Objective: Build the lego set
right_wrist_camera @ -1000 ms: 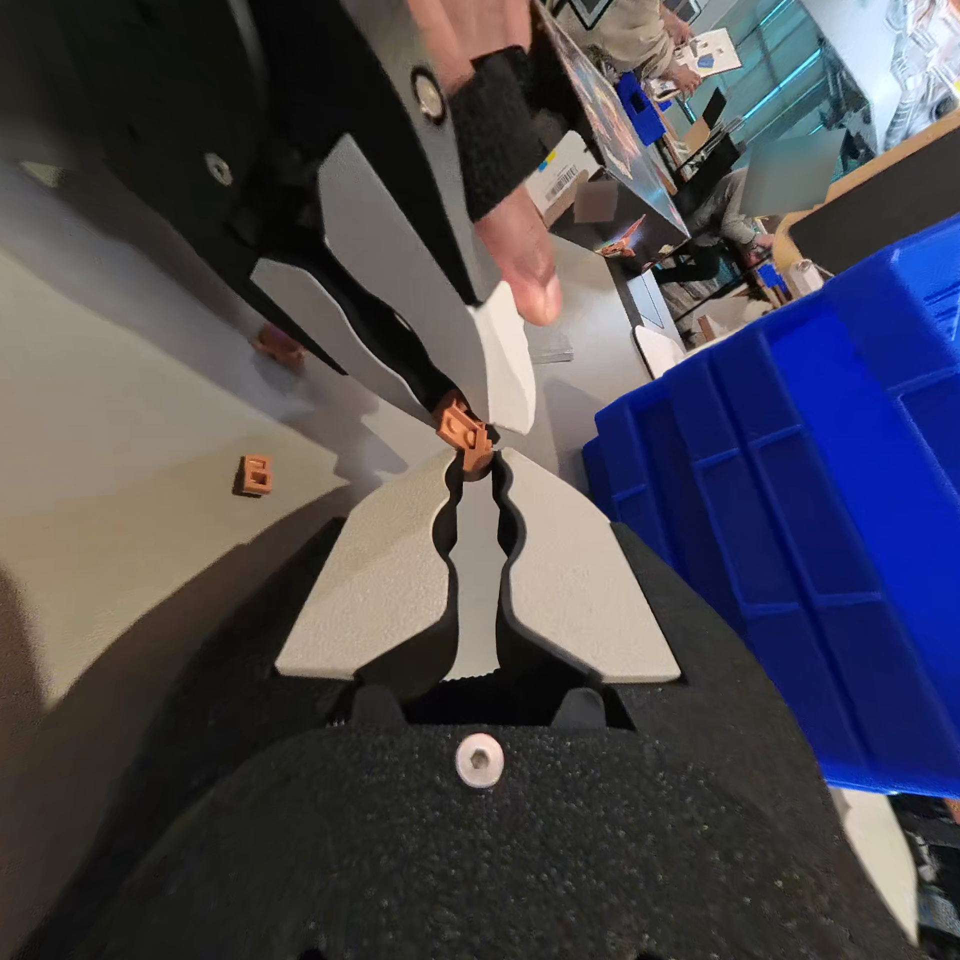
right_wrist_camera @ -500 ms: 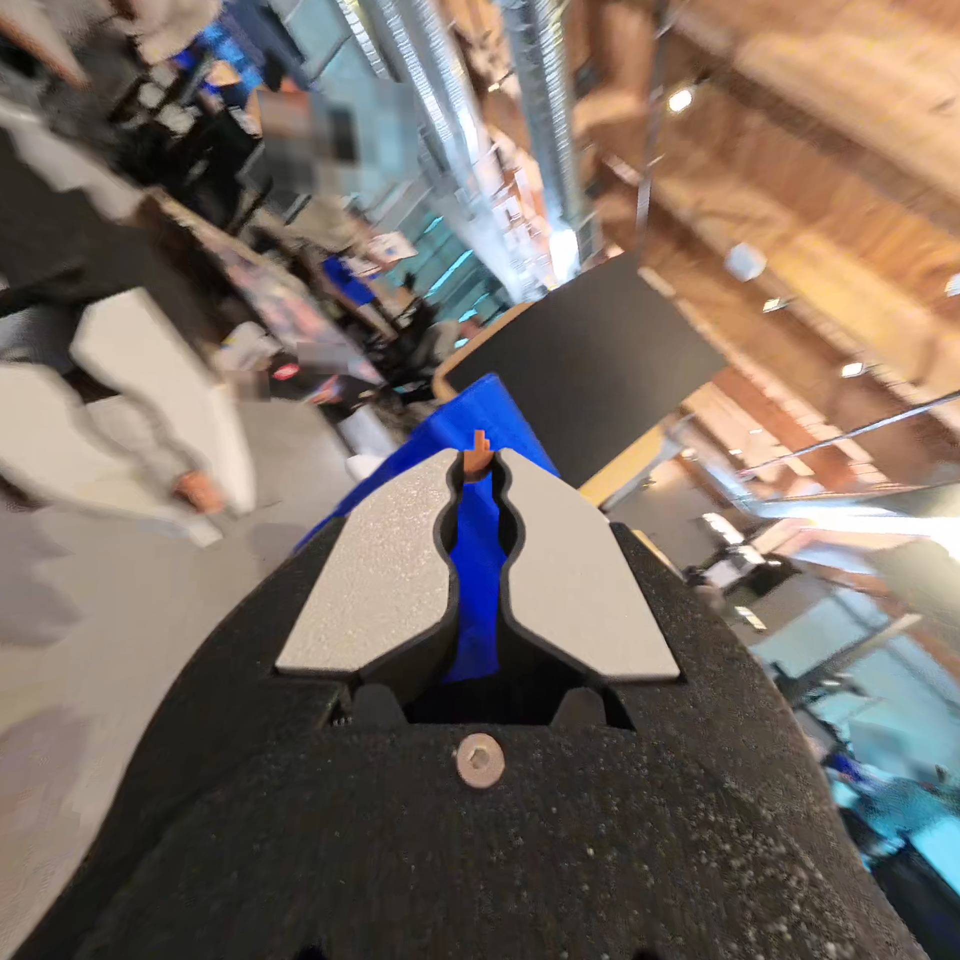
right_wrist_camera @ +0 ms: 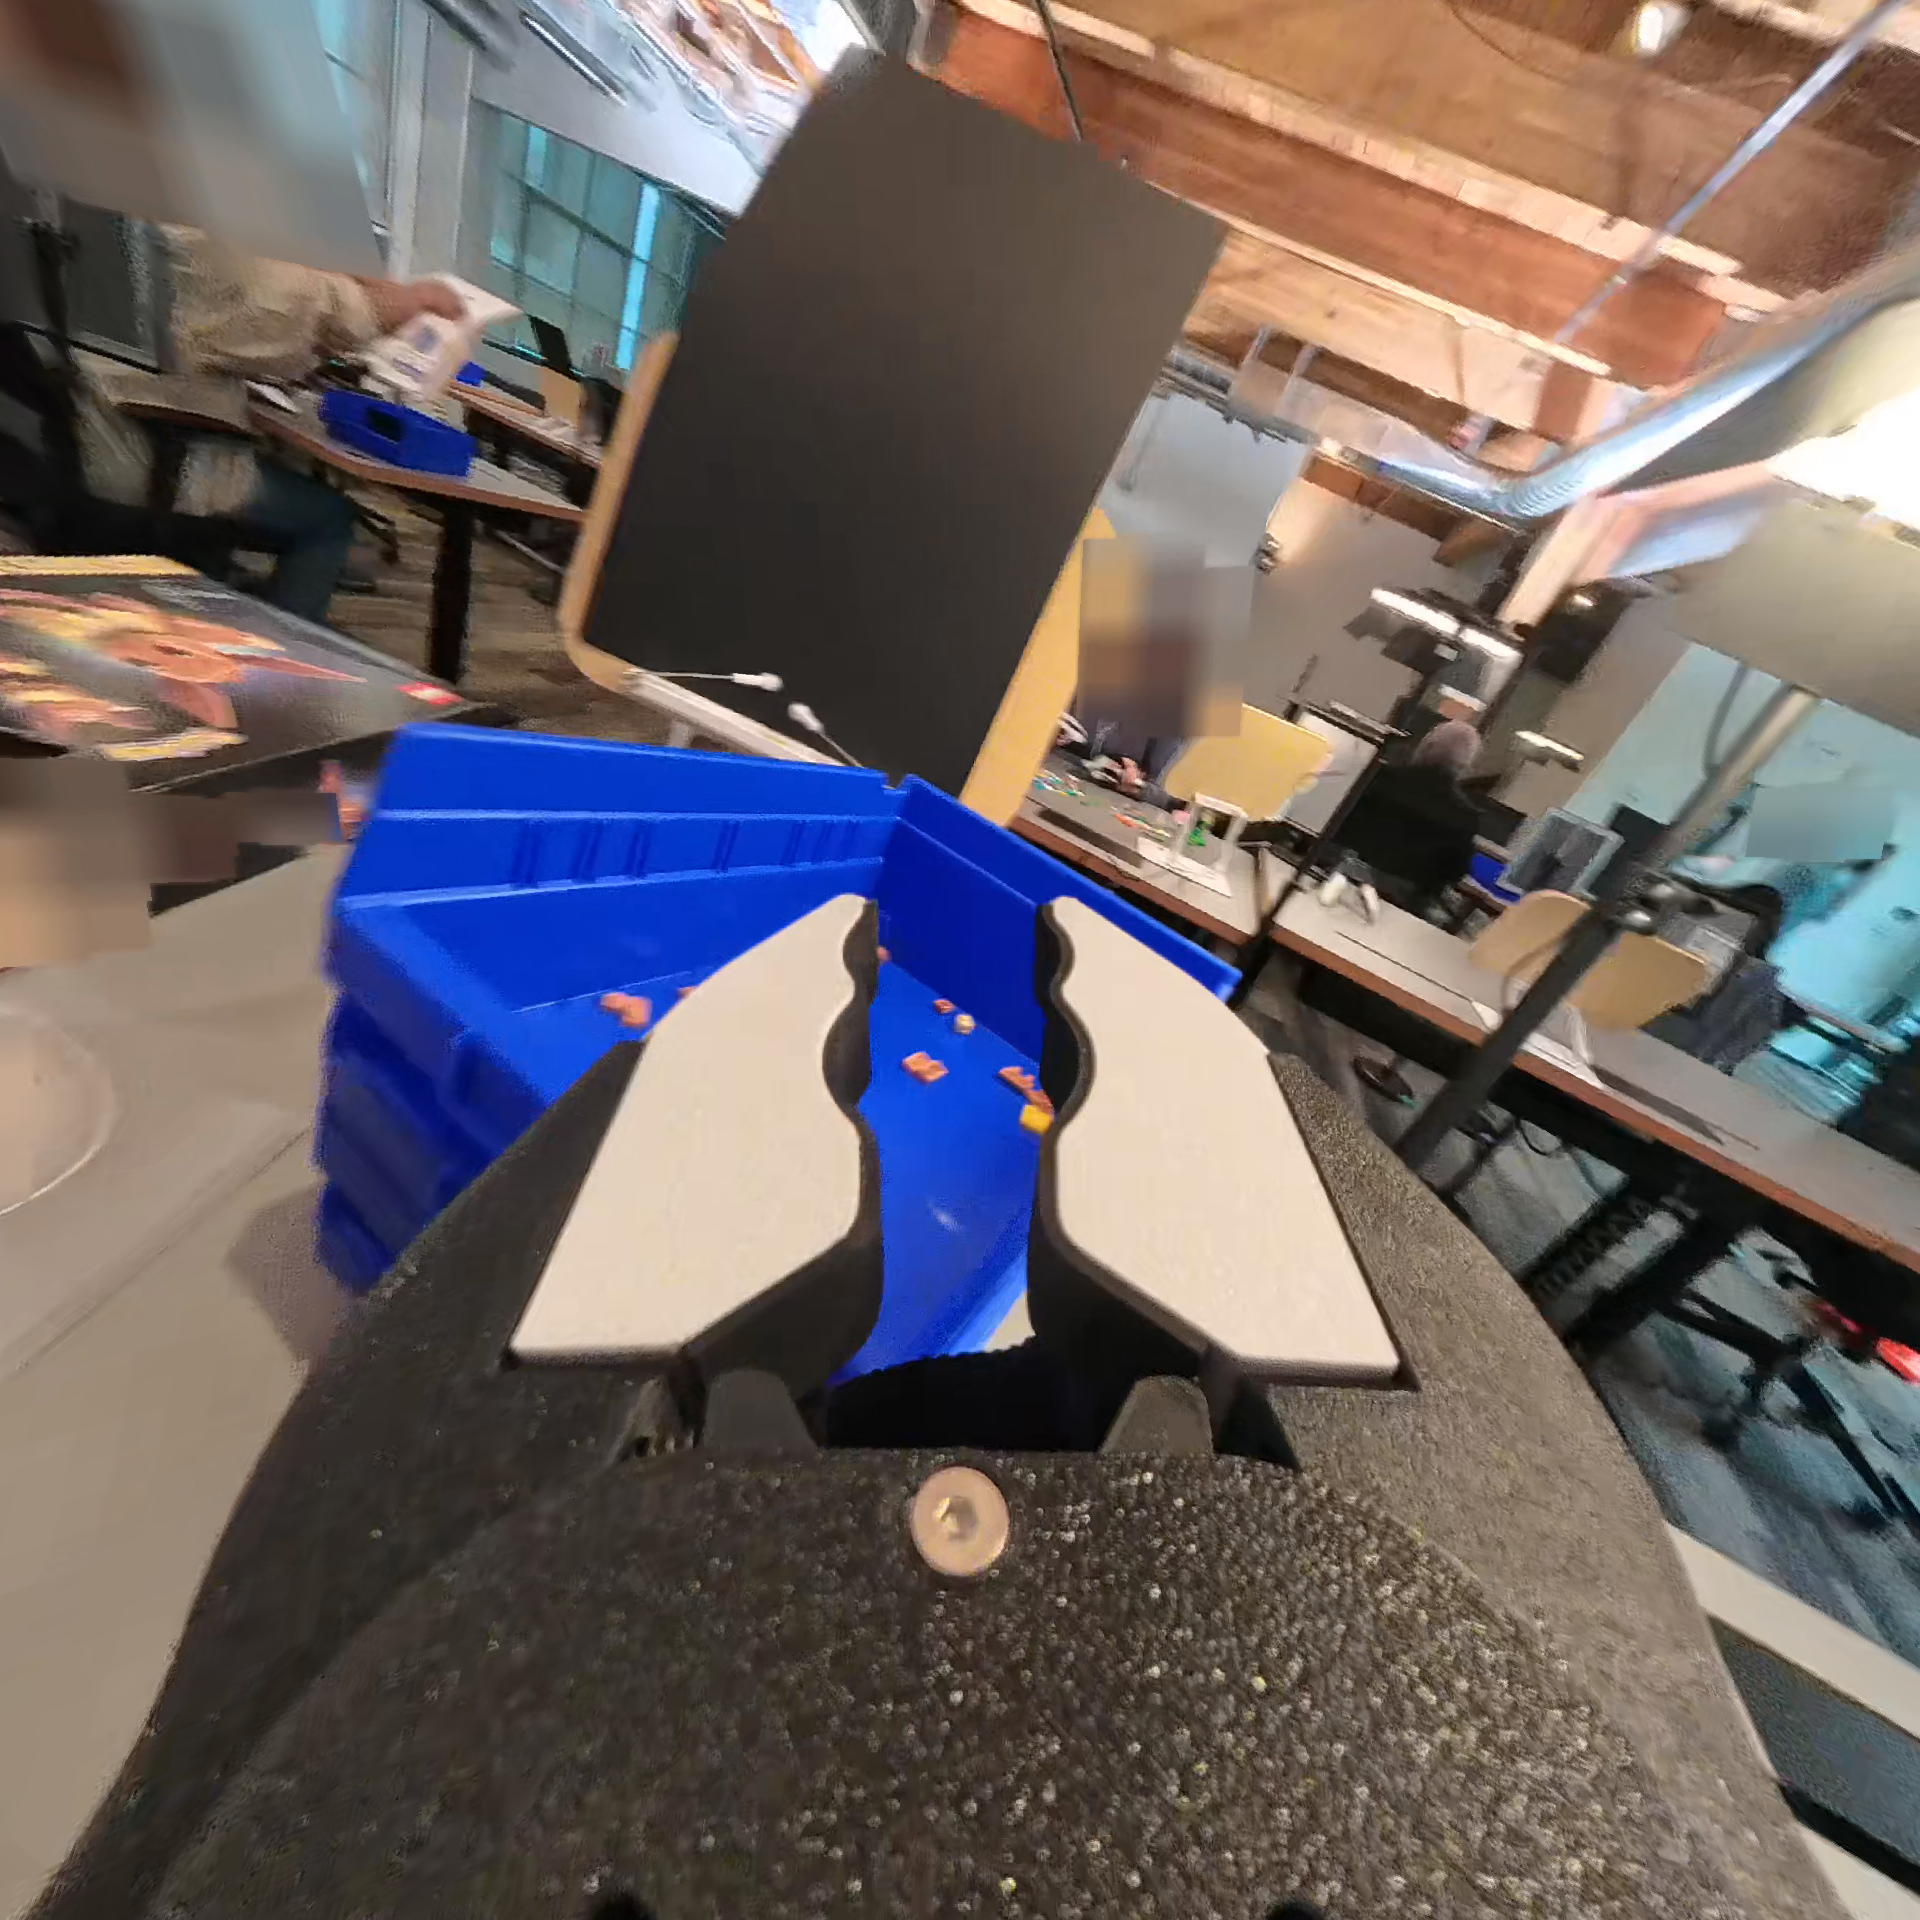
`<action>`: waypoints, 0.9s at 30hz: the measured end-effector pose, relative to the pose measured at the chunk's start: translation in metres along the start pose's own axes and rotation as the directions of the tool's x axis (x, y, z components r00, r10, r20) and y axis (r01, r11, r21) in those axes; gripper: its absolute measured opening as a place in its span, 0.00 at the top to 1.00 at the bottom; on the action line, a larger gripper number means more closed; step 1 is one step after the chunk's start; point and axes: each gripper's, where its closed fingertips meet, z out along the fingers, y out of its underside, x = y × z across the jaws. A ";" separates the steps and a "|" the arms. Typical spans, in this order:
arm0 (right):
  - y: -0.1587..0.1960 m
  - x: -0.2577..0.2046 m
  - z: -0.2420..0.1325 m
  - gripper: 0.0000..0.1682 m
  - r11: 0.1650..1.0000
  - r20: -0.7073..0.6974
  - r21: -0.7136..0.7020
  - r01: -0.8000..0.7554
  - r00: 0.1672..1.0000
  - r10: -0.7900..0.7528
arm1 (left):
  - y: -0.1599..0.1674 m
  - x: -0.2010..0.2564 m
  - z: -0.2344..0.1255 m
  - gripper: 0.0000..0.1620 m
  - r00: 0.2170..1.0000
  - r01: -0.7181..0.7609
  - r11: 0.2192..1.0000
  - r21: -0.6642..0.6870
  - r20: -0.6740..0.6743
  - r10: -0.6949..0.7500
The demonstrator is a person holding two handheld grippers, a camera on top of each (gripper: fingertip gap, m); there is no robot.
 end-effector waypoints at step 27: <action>0.166 -0.260 -0.133 0.95 0.850 0.854 -0.344 0.399 0.509 0.107 | -0.011 -0.019 -0.008 0.94 0.957 0.291 0.948 0.126 -0.036 -0.289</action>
